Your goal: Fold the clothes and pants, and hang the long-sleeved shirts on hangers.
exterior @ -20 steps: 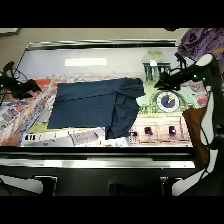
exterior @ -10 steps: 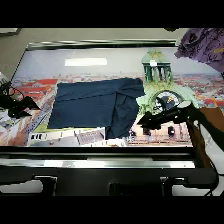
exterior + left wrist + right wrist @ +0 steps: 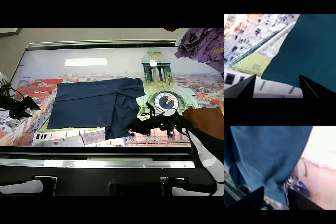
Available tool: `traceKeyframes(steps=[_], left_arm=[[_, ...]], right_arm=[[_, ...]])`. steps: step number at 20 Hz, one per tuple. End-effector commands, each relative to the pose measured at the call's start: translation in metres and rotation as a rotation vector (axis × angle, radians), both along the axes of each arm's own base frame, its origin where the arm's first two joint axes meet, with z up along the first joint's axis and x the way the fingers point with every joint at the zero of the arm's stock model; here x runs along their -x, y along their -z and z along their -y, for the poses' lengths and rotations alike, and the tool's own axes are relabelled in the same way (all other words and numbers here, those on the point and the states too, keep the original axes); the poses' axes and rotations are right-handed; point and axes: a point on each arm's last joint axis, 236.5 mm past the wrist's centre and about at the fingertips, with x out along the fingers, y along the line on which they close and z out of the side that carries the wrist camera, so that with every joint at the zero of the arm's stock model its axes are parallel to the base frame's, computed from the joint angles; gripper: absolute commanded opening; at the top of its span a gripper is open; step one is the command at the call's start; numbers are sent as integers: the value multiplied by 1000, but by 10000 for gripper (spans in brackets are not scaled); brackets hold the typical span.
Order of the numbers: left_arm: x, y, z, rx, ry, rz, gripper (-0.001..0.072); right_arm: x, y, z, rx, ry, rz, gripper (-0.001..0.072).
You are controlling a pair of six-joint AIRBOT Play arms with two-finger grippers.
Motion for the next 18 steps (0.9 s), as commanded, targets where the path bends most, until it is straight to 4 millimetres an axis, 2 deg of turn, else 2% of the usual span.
traceKeyframes(steps=[1, 7, 9, 10, 12, 13, 15, 18], left_arm=[[-2, 0, -1, -4, -6, 8, 617], [-9, 0, -5, -18, -16, 37, 617], [-11, -1, -6, -22, -18, 44, 617], [-11, -1, -6, -23, -19, 46, 617], [-12, -1, -6, -26, -16, 50, 617], [-13, -1, -7, -27, -17, 52, 617], [-13, -1, -7, -27, -17, 52, 616], [-11, -2, -7, -23, -18, 46, 614]], right_arm=[[-12, 3, 0, 14, 46, 35, 352], [4, 8, -8, -26, 10, -42, 350], [1, 8, -8, -29, 24, -37, 294], [1, 7, -10, -35, 25, -38, 218], [5, 9, -18, -23, -3, -25, 133], [7, 10, -24, -13, -20, -12, 43], [5, 10, -27, -4, -19, 3, 26], [-7, 2, -12, 18, 24, 35, 25]])
